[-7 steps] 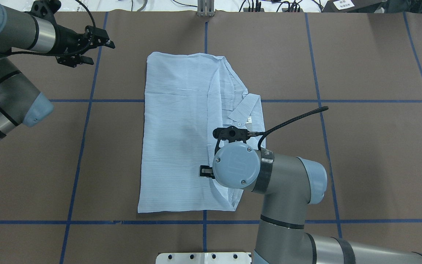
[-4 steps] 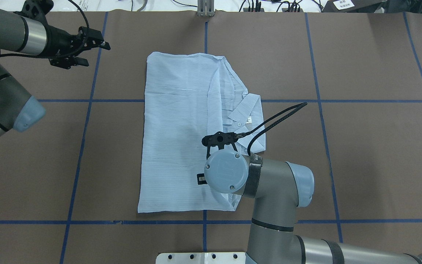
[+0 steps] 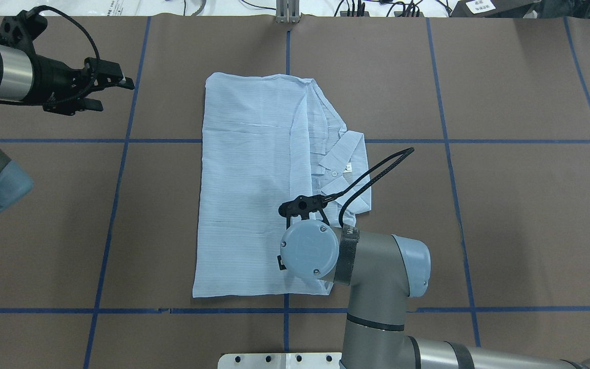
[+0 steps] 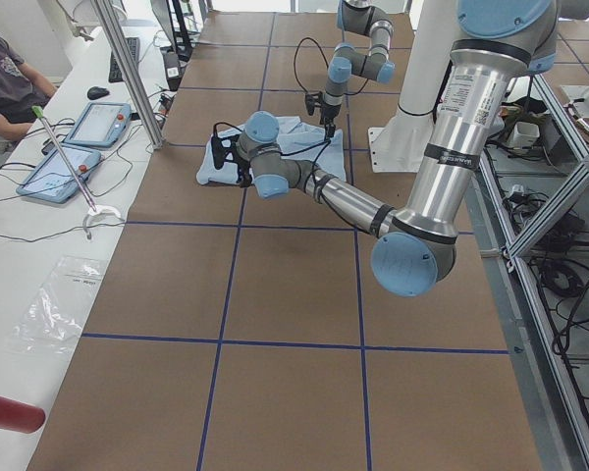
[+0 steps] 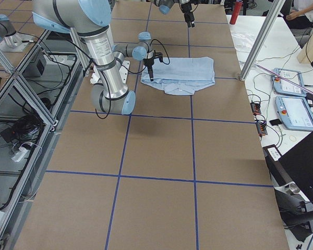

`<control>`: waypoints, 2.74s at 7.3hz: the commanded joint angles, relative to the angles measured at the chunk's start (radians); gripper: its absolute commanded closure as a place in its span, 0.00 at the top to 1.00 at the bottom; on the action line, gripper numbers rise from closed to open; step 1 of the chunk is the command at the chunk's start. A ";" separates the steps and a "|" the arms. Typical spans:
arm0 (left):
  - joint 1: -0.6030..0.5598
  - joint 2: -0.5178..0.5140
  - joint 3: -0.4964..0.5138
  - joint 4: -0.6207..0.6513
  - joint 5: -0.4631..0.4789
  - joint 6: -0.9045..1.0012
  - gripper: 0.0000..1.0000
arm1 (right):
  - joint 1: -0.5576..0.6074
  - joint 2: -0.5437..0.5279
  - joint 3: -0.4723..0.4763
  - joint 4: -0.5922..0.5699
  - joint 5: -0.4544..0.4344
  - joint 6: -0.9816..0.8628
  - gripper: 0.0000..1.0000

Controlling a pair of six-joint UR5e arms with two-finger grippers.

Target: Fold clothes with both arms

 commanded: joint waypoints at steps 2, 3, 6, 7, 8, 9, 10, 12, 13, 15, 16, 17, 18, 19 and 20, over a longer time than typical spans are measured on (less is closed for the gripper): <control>0.001 0.012 -0.011 0.001 0.000 0.001 1.00 | -0.003 0.022 -0.033 -0.011 -0.003 -0.039 1.00; 0.003 0.011 -0.012 0.001 0.000 0.001 1.00 | 0.004 0.011 -0.033 -0.017 -0.003 -0.078 1.00; 0.004 0.011 -0.006 0.000 0.000 0.003 1.00 | 0.093 -0.126 0.104 -0.046 0.024 -0.169 1.00; 0.004 0.009 -0.006 0.000 0.000 0.003 1.00 | 0.122 -0.194 0.172 -0.081 0.047 -0.187 1.00; 0.004 0.011 -0.009 0.000 -0.001 0.003 1.00 | 0.124 -0.260 0.218 -0.094 0.047 -0.187 1.00; 0.004 0.006 -0.011 0.000 -0.003 0.004 1.00 | 0.124 -0.288 0.258 -0.097 0.046 -0.185 1.00; 0.004 0.008 -0.009 0.001 -0.003 0.006 1.00 | 0.118 -0.274 0.259 -0.118 0.044 -0.176 1.00; 0.004 0.005 -0.014 0.000 -0.003 0.004 1.00 | 0.104 -0.210 0.240 -0.117 0.046 0.203 1.00; 0.004 0.003 -0.014 0.000 0.000 0.004 1.00 | 0.083 -0.193 0.243 -0.053 0.043 0.467 1.00; 0.004 0.008 -0.016 -0.002 0.006 0.008 1.00 | -0.012 -0.190 0.240 0.075 -0.013 0.902 1.00; 0.004 0.009 -0.016 -0.002 0.006 0.033 1.00 | -0.069 -0.184 0.239 0.078 -0.104 1.083 1.00; 0.004 0.008 -0.016 -0.002 0.008 0.038 1.00 | -0.116 -0.181 0.228 0.079 -0.170 1.190 1.00; 0.004 0.006 -0.016 -0.002 0.008 0.041 1.00 | -0.120 -0.167 0.217 0.092 -0.176 1.329 1.00; 0.004 0.006 -0.016 -0.002 0.008 0.041 1.00 | -0.120 -0.175 0.176 0.152 -0.180 1.465 1.00; 0.004 0.005 -0.019 0.000 0.011 0.040 1.00 | -0.120 -0.172 0.133 0.217 -0.186 1.490 0.99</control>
